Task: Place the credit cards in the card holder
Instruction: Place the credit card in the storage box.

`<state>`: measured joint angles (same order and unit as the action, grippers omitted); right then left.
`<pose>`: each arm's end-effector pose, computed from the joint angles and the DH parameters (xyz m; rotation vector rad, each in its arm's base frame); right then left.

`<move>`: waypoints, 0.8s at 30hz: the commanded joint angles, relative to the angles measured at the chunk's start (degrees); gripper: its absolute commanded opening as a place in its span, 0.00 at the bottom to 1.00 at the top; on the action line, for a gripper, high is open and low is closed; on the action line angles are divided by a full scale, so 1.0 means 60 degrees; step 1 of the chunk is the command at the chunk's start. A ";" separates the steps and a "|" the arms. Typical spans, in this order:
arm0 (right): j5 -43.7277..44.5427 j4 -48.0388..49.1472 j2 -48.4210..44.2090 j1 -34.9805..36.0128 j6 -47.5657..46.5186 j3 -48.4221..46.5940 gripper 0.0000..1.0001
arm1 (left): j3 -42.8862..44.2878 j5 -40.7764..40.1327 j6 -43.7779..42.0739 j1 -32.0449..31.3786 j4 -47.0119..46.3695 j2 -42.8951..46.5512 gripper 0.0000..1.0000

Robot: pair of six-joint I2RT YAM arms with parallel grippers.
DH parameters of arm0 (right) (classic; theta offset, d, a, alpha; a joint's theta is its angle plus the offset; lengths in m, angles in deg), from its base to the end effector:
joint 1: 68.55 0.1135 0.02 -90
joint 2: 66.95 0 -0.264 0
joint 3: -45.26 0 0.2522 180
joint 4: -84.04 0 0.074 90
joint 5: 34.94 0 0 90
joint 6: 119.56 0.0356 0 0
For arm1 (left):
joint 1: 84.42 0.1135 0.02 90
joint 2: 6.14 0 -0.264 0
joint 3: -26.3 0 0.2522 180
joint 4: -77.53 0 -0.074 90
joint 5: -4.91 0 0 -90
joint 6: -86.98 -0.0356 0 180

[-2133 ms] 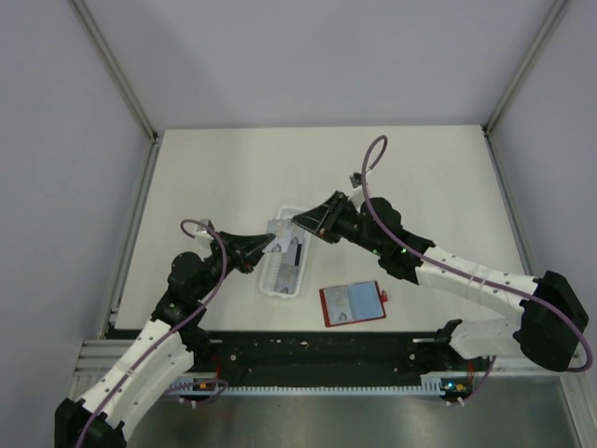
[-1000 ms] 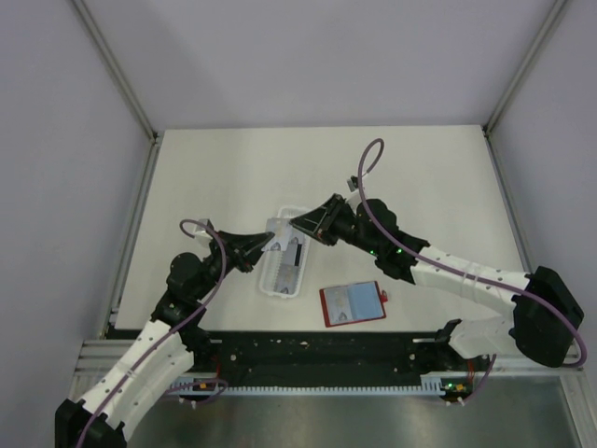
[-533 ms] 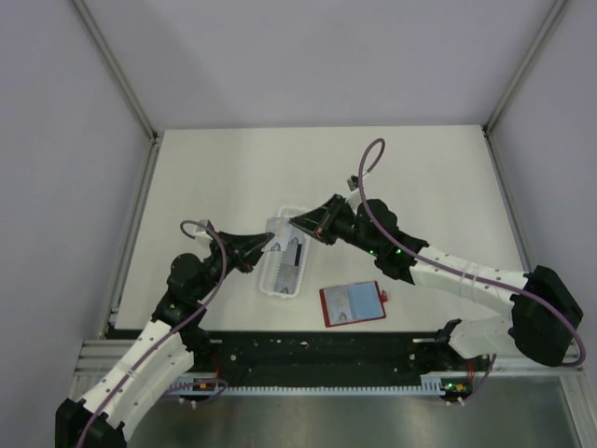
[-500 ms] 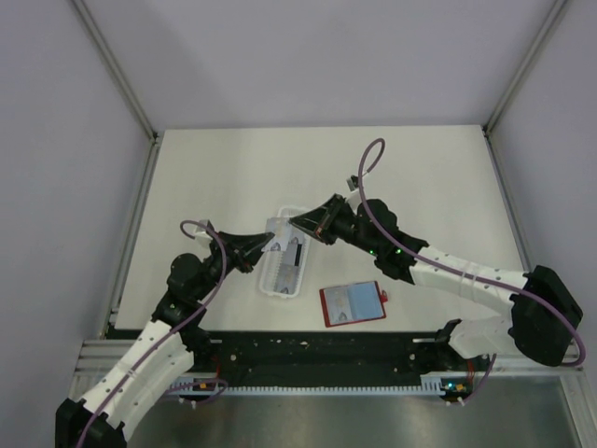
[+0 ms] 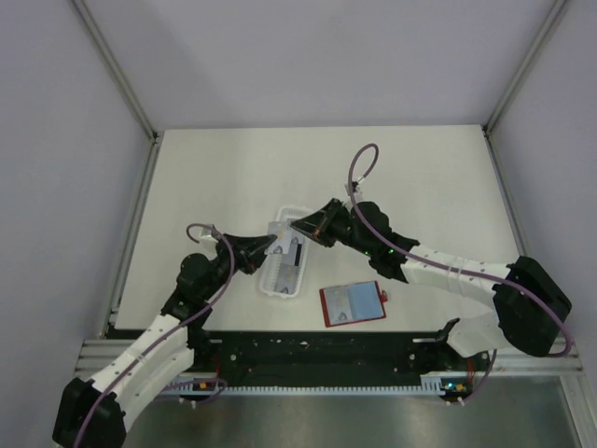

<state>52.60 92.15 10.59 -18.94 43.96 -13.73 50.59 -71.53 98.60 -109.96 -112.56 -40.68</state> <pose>0.1996 0.2370 0.2712 0.3887 2.0128 1.5216 0.1402 -0.0762 0.2180 -1.0077 1.6587 -1.8231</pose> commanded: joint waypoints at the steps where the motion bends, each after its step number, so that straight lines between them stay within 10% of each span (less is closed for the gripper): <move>1: -0.0146 0.0661 0.0377 -0.0312 -0.0182 0.0258 0.00 | -0.0303 -0.0195 -0.0179 0.0023 -0.1618 -0.0817 0.20; 24: -0.0323 0.1322 0.2545 -0.1207 -0.1090 0.0669 0.00 | -0.1065 0.0213 -0.2156 0.0243 -0.4063 -0.5693 0.18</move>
<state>49.23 98.18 24.75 -25.04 40.41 -9.77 45.19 -72.25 89.45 -108.85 -130.53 -69.23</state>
